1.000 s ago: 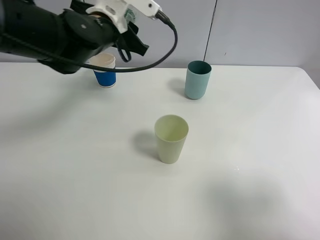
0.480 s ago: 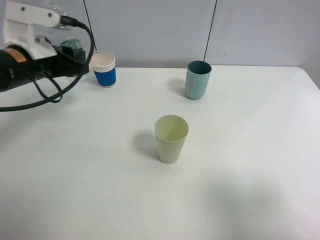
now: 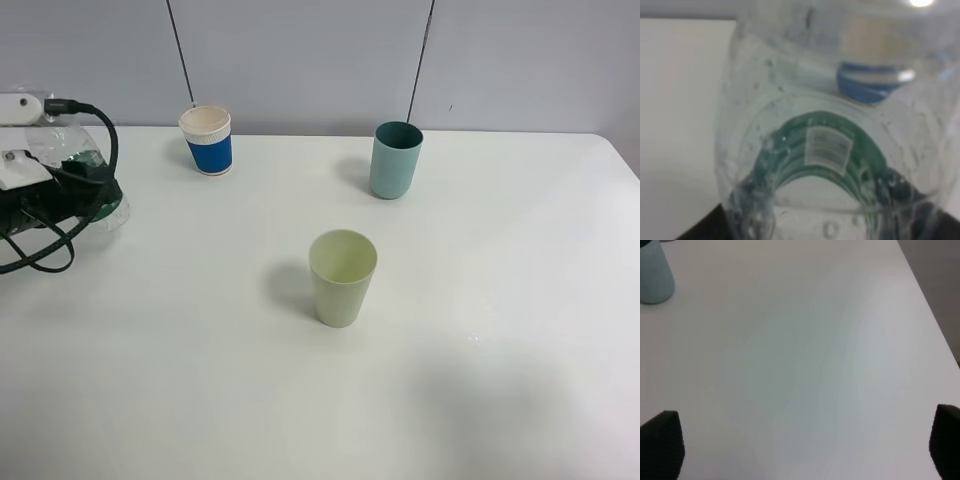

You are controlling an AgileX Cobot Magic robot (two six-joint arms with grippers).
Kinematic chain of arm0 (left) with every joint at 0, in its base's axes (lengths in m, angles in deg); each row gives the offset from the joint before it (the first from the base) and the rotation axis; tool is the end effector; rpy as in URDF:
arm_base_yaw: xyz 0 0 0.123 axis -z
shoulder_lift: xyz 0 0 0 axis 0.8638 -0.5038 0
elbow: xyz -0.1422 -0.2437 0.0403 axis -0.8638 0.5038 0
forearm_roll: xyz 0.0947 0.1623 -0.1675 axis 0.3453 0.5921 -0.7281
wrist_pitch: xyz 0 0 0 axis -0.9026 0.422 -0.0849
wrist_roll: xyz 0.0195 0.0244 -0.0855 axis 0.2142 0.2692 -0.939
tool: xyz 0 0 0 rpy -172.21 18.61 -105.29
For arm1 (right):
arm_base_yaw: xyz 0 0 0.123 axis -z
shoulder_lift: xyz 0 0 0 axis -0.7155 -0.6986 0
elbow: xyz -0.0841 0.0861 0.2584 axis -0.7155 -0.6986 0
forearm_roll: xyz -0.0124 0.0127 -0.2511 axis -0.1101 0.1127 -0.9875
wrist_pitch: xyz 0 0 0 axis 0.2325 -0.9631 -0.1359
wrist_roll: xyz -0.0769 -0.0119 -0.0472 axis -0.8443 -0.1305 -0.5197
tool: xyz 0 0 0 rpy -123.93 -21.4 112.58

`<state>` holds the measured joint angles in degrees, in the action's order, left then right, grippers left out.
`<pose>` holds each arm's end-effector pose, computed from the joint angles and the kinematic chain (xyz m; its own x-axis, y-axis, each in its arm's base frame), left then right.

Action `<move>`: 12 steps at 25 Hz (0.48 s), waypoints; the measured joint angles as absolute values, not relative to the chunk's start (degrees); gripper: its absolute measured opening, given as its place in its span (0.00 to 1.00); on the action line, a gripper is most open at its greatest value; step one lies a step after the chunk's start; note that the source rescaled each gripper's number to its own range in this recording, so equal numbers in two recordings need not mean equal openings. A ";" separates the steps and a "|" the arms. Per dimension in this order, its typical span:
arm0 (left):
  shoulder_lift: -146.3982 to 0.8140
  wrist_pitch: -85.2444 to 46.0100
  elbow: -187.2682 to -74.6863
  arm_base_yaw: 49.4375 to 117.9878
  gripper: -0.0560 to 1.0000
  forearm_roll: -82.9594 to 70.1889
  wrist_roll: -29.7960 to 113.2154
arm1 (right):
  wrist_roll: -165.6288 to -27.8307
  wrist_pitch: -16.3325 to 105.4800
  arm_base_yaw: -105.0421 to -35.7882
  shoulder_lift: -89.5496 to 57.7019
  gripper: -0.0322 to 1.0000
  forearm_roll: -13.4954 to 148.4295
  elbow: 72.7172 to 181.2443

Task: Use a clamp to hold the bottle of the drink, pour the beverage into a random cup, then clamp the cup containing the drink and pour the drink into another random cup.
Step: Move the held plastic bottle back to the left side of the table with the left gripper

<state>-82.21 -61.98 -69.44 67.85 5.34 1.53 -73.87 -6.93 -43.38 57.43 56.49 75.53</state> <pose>0.2308 -0.0311 0.1704 -0.3684 -0.0795 -0.9263 0.0755 0.9905 -0.1151 -0.0057 -0.0041 0.2778 -0.4515 -0.0082 -0.8922 0.0701 0.9965 -0.0447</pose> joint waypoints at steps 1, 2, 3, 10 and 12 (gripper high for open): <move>-83.13 -63.95 -68.80 67.85 0.06 5.88 1.59 | -73.87 -6.93 -43.38 57.43 0.99 56.49 75.53; -84.24 -65.54 -68.12 67.85 0.06 6.29 1.59 | -73.87 -6.93 -43.38 57.43 0.99 56.49 75.53; -85.25 -67.28 -67.59 67.85 0.06 7.11 1.65 | -73.87 -6.93 -43.38 57.43 0.99 56.49 75.53; -94.33 -75.00 -67.11 67.85 0.06 9.76 1.71 | -73.87 -6.93 -43.38 57.43 0.99 56.49 75.53; -96.75 -76.91 -67.16 67.85 0.06 9.82 1.71 | -73.87 -6.93 -43.38 57.43 0.99 56.49 75.53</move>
<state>-96.75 -76.91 -67.16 67.85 9.82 1.71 -73.87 -6.93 -43.38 57.43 56.49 75.53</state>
